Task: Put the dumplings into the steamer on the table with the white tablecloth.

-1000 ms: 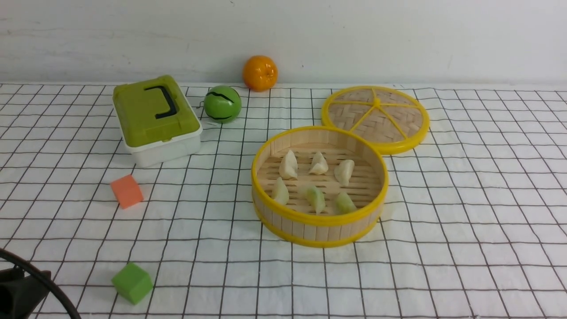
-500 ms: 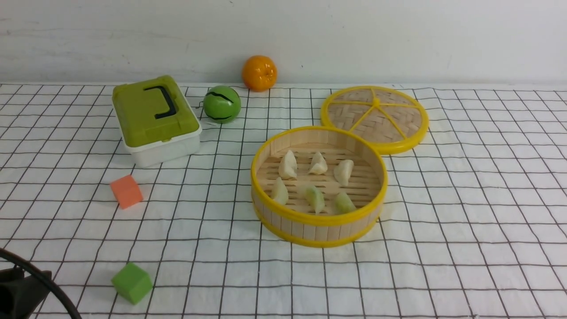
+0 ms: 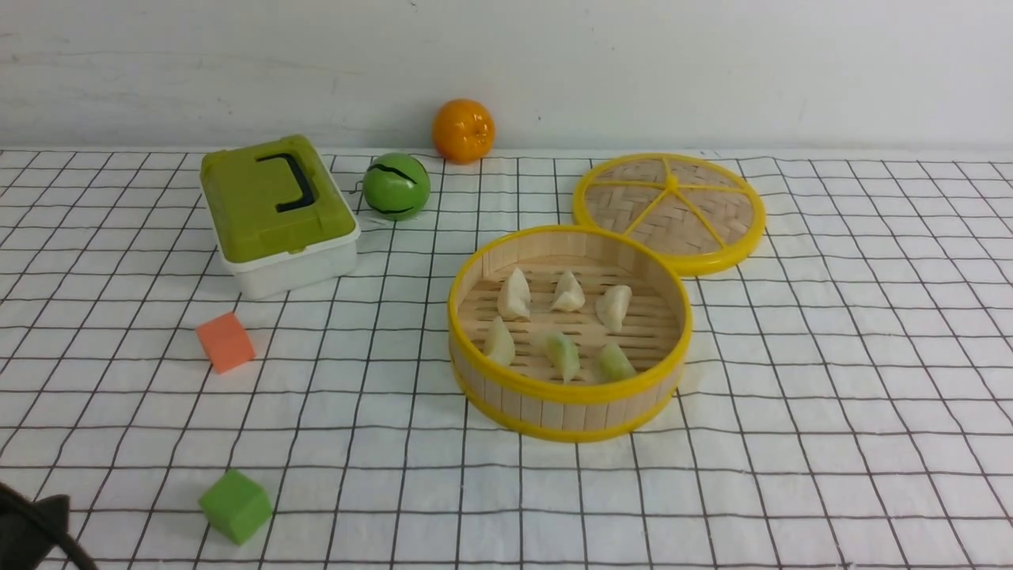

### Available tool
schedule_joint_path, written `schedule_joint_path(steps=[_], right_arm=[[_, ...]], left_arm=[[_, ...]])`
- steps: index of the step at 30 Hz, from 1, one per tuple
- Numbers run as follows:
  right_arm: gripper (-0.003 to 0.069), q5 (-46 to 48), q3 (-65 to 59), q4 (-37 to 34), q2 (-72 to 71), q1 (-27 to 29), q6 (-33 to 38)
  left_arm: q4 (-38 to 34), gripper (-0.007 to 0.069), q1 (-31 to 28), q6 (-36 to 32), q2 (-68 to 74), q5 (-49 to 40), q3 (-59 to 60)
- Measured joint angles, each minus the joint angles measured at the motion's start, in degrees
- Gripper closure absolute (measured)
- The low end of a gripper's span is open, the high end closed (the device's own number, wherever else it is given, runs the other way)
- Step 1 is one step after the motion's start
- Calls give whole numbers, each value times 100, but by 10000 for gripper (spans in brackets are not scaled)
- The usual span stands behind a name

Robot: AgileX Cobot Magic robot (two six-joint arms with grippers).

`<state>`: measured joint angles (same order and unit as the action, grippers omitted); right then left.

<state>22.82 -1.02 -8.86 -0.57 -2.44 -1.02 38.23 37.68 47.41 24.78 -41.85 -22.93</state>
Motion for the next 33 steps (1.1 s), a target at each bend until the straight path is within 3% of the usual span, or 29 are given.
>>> schedule_joint_path(steps=[5, 10, 13, 15, 18, 23, 30, 33], right_arm=[[634, 0, 0, 0, 0, 0, 0], [627, 0, 0, 0, 0, 0, 0], [622, 0, 0, 6, 0, 0, 0], [621, 0, 0, 6, 0, 0, 0], [621, 7, 0, 6, 0, 0, 0], [620, 7, 0, 6, 0, 10, 0], [608, 7, 0, 6, 0, 10, 0], [608, 7, 0, 6, 0, 10, 0]], left_arm=[[-542, 388, -220, -63, -910, -55, 17], [-1640, 388, -1272, -637, -1485, 222, 38], [-2974, 388, -2477, -2178, -1726, 1294, 387], [-3351, 388, -2815, -2668, -1755, 1747, 593], [-4472, 388, -3343, -4141, -1932, 3441, 1326], [-4870, 388, -3416, -4941, -2420, 4626, 2285], [-3823, 388, -3416, -5345, -2526, 3699, 2461], [-3748, 388, -3416, -5476, -2526, 3191, 2461]])
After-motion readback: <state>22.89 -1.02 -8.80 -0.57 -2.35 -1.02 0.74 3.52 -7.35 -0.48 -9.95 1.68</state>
